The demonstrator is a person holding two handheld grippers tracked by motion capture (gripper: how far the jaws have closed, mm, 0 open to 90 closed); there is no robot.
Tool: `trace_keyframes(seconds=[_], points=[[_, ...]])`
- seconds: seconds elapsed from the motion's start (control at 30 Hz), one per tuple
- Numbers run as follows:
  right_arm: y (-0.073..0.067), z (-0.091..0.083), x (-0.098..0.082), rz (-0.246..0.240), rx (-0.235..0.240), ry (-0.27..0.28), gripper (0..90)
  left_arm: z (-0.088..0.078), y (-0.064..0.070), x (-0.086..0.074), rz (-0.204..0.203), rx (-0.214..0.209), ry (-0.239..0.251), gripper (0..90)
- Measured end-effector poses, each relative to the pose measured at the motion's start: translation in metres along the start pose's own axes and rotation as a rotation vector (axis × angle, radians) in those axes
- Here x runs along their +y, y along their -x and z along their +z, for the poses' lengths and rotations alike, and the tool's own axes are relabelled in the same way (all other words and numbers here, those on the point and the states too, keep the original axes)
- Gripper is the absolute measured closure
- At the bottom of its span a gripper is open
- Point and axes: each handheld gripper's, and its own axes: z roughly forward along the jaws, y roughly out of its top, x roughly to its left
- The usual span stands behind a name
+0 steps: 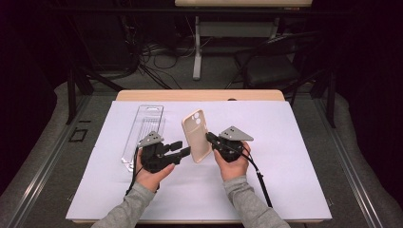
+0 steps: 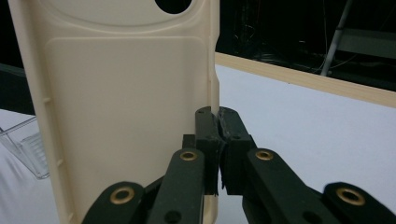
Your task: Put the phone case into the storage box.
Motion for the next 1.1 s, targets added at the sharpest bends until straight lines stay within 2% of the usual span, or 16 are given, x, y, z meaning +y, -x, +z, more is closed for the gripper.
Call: trace_keyframes(seconds=[0.23,0.4,0.77,0.97,1.1], points=[[-0.004,0.001,-0.001,-0.004,0.013,-0.003,87.9,0.004,-0.004,-0.003,-0.055,-0.018,-0.012,54.3],[-0.008,0.002,-0.002,-0.009,0.023,-0.007,87.9,0.004,-0.005,-0.004,-0.077,-0.016,-0.005,55.7],[-0.013,0.003,-0.003,-0.015,0.035,-0.012,87.8,0.004,-0.005,-0.004,-0.109,-0.039,-0.01,61.1],[-0.014,0.004,-0.004,-0.024,0.042,-0.013,87.8,0.004,-0.006,-0.004,-0.105,-0.028,-0.013,65.0],[-0.015,0.004,-0.004,-0.025,0.046,-0.012,87.8,0.005,-0.007,-0.004,-0.117,-0.021,-0.023,65.7]])
